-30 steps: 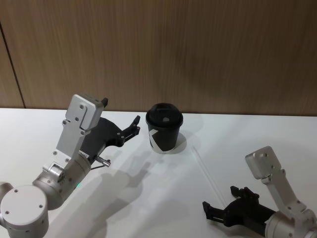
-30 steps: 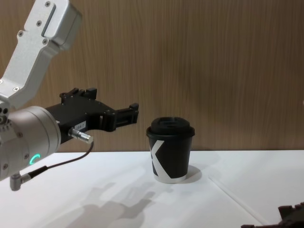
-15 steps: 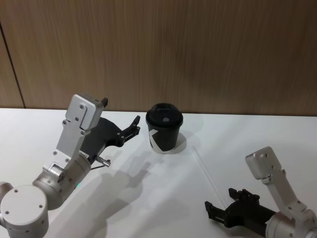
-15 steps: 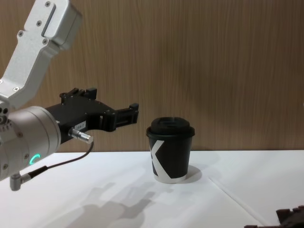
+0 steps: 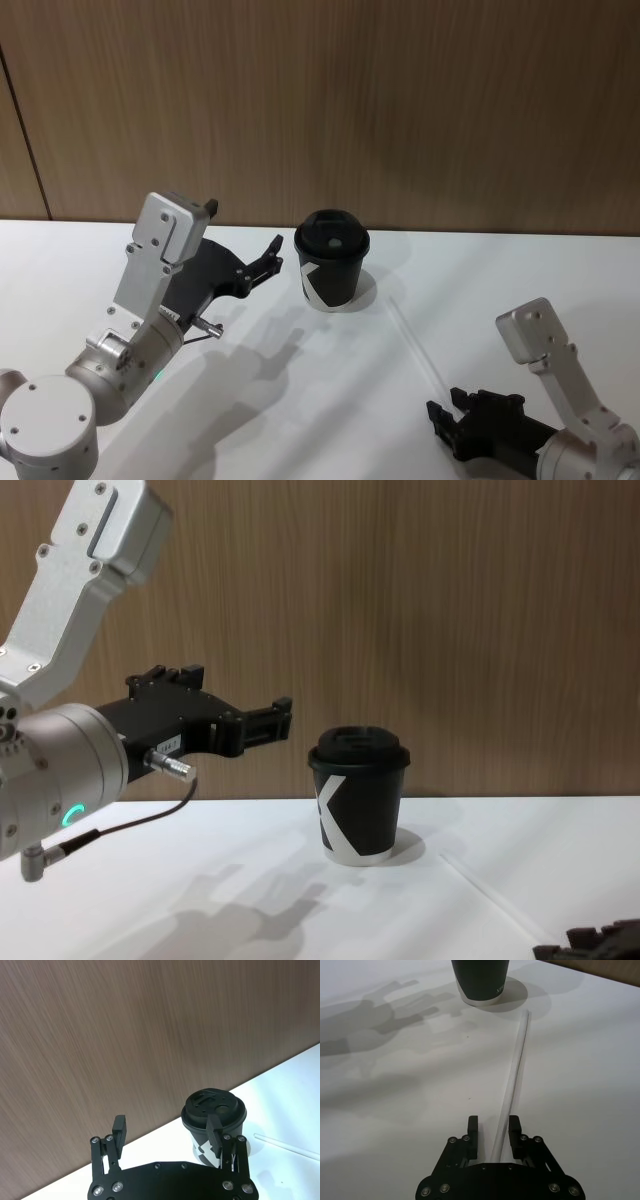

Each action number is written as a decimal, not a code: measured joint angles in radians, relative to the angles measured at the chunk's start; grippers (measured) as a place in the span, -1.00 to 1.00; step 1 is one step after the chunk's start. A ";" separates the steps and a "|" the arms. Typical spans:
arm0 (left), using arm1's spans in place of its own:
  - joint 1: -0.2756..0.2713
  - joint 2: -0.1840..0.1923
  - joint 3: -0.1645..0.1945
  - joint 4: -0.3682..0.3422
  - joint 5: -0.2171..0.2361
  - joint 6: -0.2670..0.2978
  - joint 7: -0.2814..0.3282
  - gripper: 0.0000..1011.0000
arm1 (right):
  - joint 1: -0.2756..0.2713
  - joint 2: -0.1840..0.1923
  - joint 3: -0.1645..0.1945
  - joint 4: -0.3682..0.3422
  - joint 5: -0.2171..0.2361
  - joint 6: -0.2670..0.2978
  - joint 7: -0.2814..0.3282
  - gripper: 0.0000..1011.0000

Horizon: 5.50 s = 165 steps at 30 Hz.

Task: Pick up the straw with one hand, pass it to the other hand, and insert it into the cup.

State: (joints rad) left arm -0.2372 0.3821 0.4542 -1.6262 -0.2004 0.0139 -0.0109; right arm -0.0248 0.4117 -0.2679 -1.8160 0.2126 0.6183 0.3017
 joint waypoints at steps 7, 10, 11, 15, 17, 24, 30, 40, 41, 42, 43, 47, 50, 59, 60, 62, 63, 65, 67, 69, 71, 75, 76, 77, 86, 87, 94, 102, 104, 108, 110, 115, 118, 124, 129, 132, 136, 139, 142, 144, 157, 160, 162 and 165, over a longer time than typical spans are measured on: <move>0.000 0.000 0.000 0.000 0.000 0.000 0.000 0.98 | 0.000 0.000 0.001 0.000 0.000 0.001 0.001 -0.62; 0.000 0.000 0.000 0.000 0.000 0.000 0.000 0.98 | 0.000 0.000 0.000 0.000 0.000 0.001 0.001 -0.82; 0.000 0.000 0.000 0.000 0.000 0.000 0.000 0.98 | 0.000 0.000 0.001 0.000 0.000 0.001 0.001 -0.88; 0.000 0.000 0.000 0.000 0.000 0.000 0.000 0.98 | 0.000 0.000 0.001 0.000 0.000 0.002 0.001 -0.97; 0.000 0.000 0.000 0.000 0.000 0.000 0.000 0.98 | 0.000 0.000 0.001 0.000 0.000 0.002 0.001 -0.98; 0.000 0.000 0.000 0.000 0.000 0.000 0.000 0.98 | 0.000 0.000 0.000 0.000 0.000 0.002 0.001 -1.00; 0.000 0.000 0.000 0.000 0.000 0.000 0.000 0.98 | -0.002 -0.001 0.003 0.000 0.000 0.001 0.001 -1.00; 0.000 0.000 0.000 0.000 0.000 0.000 0.000 0.98 | -0.026 -0.012 0.060 -0.007 0.004 -0.017 -0.026 -1.00; 0.000 0.000 0.000 0.000 0.000 0.000 0.000 0.98 | -0.026 -0.012 0.060 -0.007 0.004 -0.017 -0.026 -1.00; 0.000 0.000 0.000 0.000 0.000 0.000 0.000 0.98 | -0.031 -0.013 0.072 -0.007 0.006 -0.022 -0.032 -1.00; 0.000 0.000 0.000 0.000 0.000 0.000 0.000 0.98 | -0.035 -0.014 0.079 -0.008 0.007 -0.027 -0.036 -1.00; 0.000 0.000 0.000 0.000 0.000 0.000 0.000 0.98 | -0.049 -0.015 0.120 -0.008 0.009 -0.057 -0.051 -1.00; 0.000 0.000 0.000 0.000 0.000 0.000 0.000 0.98 | -0.059 -0.010 0.147 -0.008 0.010 -0.088 -0.054 -1.00; 0.000 0.000 0.000 0.000 0.000 0.000 0.000 0.98 | -0.082 0.021 0.202 -0.004 0.010 -0.204 -0.034 -1.00; 0.000 0.000 0.000 0.000 0.000 0.000 0.000 0.98 | -0.085 0.025 0.207 -0.003 0.010 -0.216 -0.031 -1.00; 0.000 0.000 0.000 0.000 0.000 0.000 0.000 0.98 | -0.090 0.036 0.217 -0.002 0.010 -0.251 -0.021 -1.00; 0.000 0.000 0.000 0.000 0.000 0.000 0.000 0.98 | -0.091 0.040 0.220 -0.002 0.010 -0.265 -0.016 -1.00; 0.000 0.000 0.000 0.000 0.000 0.000 0.000 0.98 | -0.096 0.053 0.229 -0.001 0.011 -0.307 -0.002 -1.00; 0.000 0.000 0.000 0.000 0.000 0.000 0.000 0.98 | -0.097 0.059 0.234 0.000 0.011 -0.332 0.008 -1.00; 0.000 0.000 0.000 0.000 0.000 0.000 0.000 0.98 | -0.100 0.072 0.241 0.001 0.013 -0.368 0.023 -1.00; 0.000 0.000 0.000 0.000 0.000 0.000 0.000 0.98 | -0.100 0.084 0.246 0.002 0.017 -0.409 0.043 -1.00; 0.000 0.000 0.000 0.000 0.000 0.000 0.000 0.98 | -0.099 0.103 0.249 0.005 0.025 -0.467 0.076 -1.00; 0.000 0.000 0.000 0.000 0.000 0.000 0.000 0.98 | -0.096 0.110 0.249 0.006 0.028 -0.487 0.089 -1.00; 0.000 0.000 0.000 0.000 0.000 0.000 0.000 0.98 | -0.095 0.112 0.249 0.006 0.031 -0.499 0.094 -1.00; 0.000 0.000 0.000 0.000 0.000 0.000 0.000 0.98 | -0.071 0.143 0.236 0.011 0.058 -0.596 0.175 -1.00; 0.000 0.000 0.000 0.000 0.000 0.000 0.000 0.98 | -0.064 0.147 0.232 0.012 0.064 -0.610 0.190 -1.00; 0.000 0.000 0.000 0.000 0.000 0.000 0.000 0.98 | -0.030 0.159 0.204 0.012 0.099 -0.649 0.253 -1.00; 0.000 0.000 0.000 0.000 0.000 0.000 0.000 0.98 | 0.011 0.159 0.168 0.006 0.135 -0.663 0.305 -1.00; 0.000 0.000 0.000 0.000 0.000 0.000 0.000 0.98 | 0.021 0.158 0.158 0.005 0.143 -0.664 0.316 -1.00; 0.000 0.000 0.000 0.000 0.000 0.000 0.000 0.98 | 0.039 0.156 0.141 0.003 0.159 -0.665 0.335 -1.00; 0.000 0.000 0.000 0.000 0.000 0.000 0.000 0.98 | 0.047 0.155 0.131 0.001 0.166 -0.664 0.344 -1.00; 0.000 0.000 0.000 0.000 0.000 0.000 0.000 0.98 | 0.068 0.149 0.106 -0.003 0.185 -0.656 0.362 -1.00; 0.000 0.000 0.000 0.000 0.000 0.000 0.000 0.98 | 0.078 0.146 0.093 -0.007 0.195 -0.648 0.371 -1.00; 0.000 0.000 0.000 0.000 0.000 0.000 0.000 0.98 | 0.095 0.140 0.069 -0.016 0.212 -0.632 0.383 -1.00; 0.000 0.000 0.000 0.000 0.000 0.000 0.000 0.98 | 0.105 0.135 0.052 -0.022 0.222 -0.622 0.388 -1.00; 0.000 0.000 0.000 0.000 0.000 0.000 0.000 0.98 | 0.110 0.132 0.042 -0.026 0.228 -0.617 0.390 -1.00; 0.000 0.000 0.000 0.000 0.000 0.000 0.000 0.98 | 0.115 0.130 0.033 -0.031 0.234 -0.612 0.392 -1.00; 0.000 0.000 0.000 0.000 0.000 0.000 0.000 0.98 | 0.119 0.129 0.027 -0.034 0.237 -0.608 0.393 -1.00; 0.000 0.000 0.000 0.000 0.000 0.000 0.000 0.98 | 0.121 0.128 0.022 -0.036 0.240 -0.607 0.393 -1.00; 0.000 0.000 0.000 0.000 0.000 0.000 0.000 0.98 | 0.123 0.127 0.019 -0.038 0.242 -0.605 0.394 -1.00; -0.001 0.006 -0.001 -0.009 -0.006 0.017 -0.022 0.98 | 0.128 0.126 0.010 -0.042 0.247 -0.600 0.395 -1.00; -0.001 0.010 -0.006 -0.016 -0.019 0.018 -0.041 0.98 | 0.128 0.126 0.009 -0.042 0.247 -0.600 0.396 -1.00; 0.000 0.012 -0.011 -0.022 -0.035 0.017 -0.060 0.98 | 0.129 0.125 0.008 -0.042 0.248 -0.599 0.396 -1.00; 0.004 0.016 -0.020 -0.031 -0.062 0.010 -0.090 0.98 | 0.129 0.125 0.007 -0.043 0.248 -0.599 0.396 -1.00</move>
State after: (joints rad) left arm -0.2331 0.3985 0.4343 -1.6572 -0.2624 0.0234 -0.1012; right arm 0.1039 0.5367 -0.2605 -1.8588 0.4610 0.0191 0.6977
